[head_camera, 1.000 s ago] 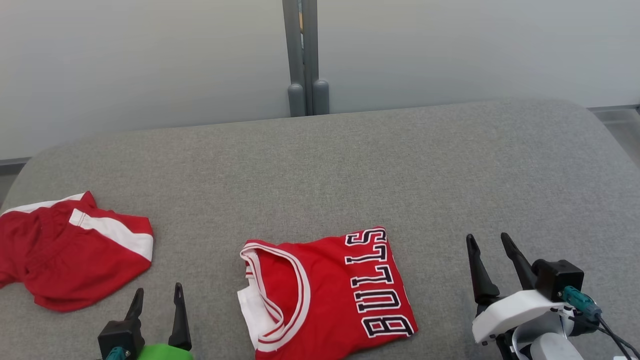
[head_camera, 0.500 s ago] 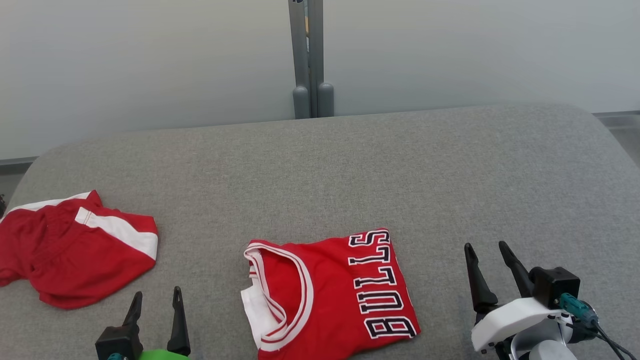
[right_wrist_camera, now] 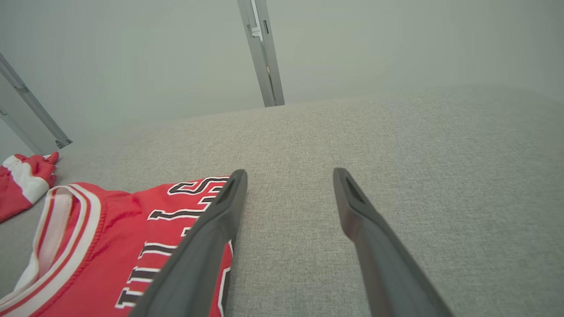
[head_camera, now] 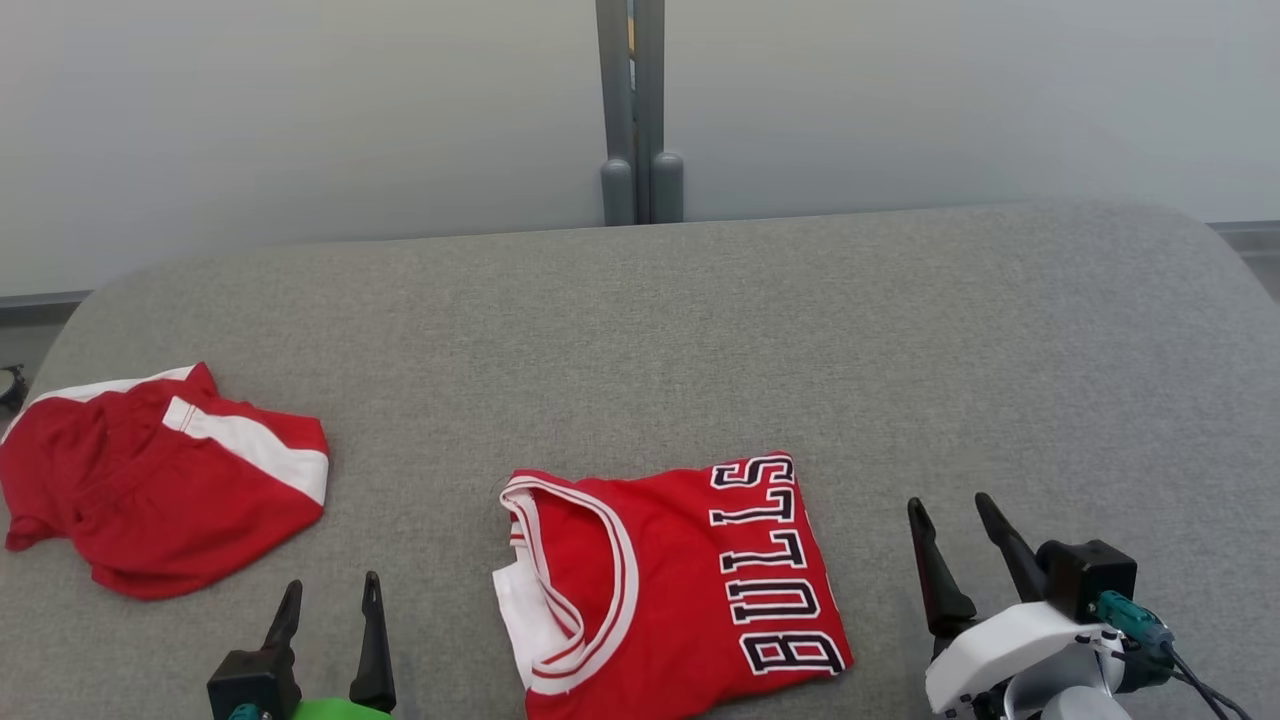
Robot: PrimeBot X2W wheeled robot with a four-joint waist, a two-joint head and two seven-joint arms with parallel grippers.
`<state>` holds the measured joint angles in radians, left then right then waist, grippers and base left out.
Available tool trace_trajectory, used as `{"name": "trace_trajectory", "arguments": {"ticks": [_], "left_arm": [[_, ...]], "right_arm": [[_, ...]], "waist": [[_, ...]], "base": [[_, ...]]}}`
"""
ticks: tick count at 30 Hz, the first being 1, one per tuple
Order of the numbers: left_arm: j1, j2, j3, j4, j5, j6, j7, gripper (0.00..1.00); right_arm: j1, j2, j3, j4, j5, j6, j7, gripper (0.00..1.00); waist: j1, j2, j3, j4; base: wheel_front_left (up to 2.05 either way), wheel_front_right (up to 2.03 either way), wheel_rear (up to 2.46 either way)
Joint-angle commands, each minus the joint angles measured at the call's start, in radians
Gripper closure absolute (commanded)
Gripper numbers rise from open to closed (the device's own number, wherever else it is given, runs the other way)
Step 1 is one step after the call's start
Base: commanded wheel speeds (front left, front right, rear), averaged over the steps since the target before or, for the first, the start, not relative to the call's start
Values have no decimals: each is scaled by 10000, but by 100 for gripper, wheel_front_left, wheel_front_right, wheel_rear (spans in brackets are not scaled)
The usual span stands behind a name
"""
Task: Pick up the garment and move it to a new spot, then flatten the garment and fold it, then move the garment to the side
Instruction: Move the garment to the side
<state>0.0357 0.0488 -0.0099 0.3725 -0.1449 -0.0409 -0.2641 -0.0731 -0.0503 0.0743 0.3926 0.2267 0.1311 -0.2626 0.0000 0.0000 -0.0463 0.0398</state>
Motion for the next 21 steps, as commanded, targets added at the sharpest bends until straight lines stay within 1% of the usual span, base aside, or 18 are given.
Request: {"name": "trace_trajectory", "arguments": {"ticks": [1,5,10,15,18,20,21], "left_arm": [[-14,38,-18,0,-63,-22,5,0],[-207,34,-205,-71,-56,-106,5,0],[-374,36,-478,-149,-69,-179,7,0],[-598,36,-787,-194,25,-309,7,0],[-653,35,-787,-229,87,-373,7,0],[-689,33,-774,-263,124,-399,7,0],[-715,33,-798,-279,162,-436,7,0]], "right_arm": [[-96,-17,55,59,57,-8,-30,0],[-271,-14,448,647,501,-8,-30,0],[-634,-22,885,1312,734,-8,-30,0],[-1072,-26,897,2127,938,-8,-30,0],[-1299,-31,791,2641,992,-8,-31,0],[-1377,-27,703,3061,1039,-8,-30,0],[-1485,-26,617,3558,912,-8,-30,0]], "waist": [[0,0,80,135],[0,0,279,559],[0,0,572,1291],[0,0,971,2108],[0,0,1102,2426],[0,0,1172,2585],[0,0,1217,2722]], "base": [[0,0,0],[0,0,0],[0,0,0],[0,0,0],[0,0,0],[0,0,0],[0,0,0]]}}
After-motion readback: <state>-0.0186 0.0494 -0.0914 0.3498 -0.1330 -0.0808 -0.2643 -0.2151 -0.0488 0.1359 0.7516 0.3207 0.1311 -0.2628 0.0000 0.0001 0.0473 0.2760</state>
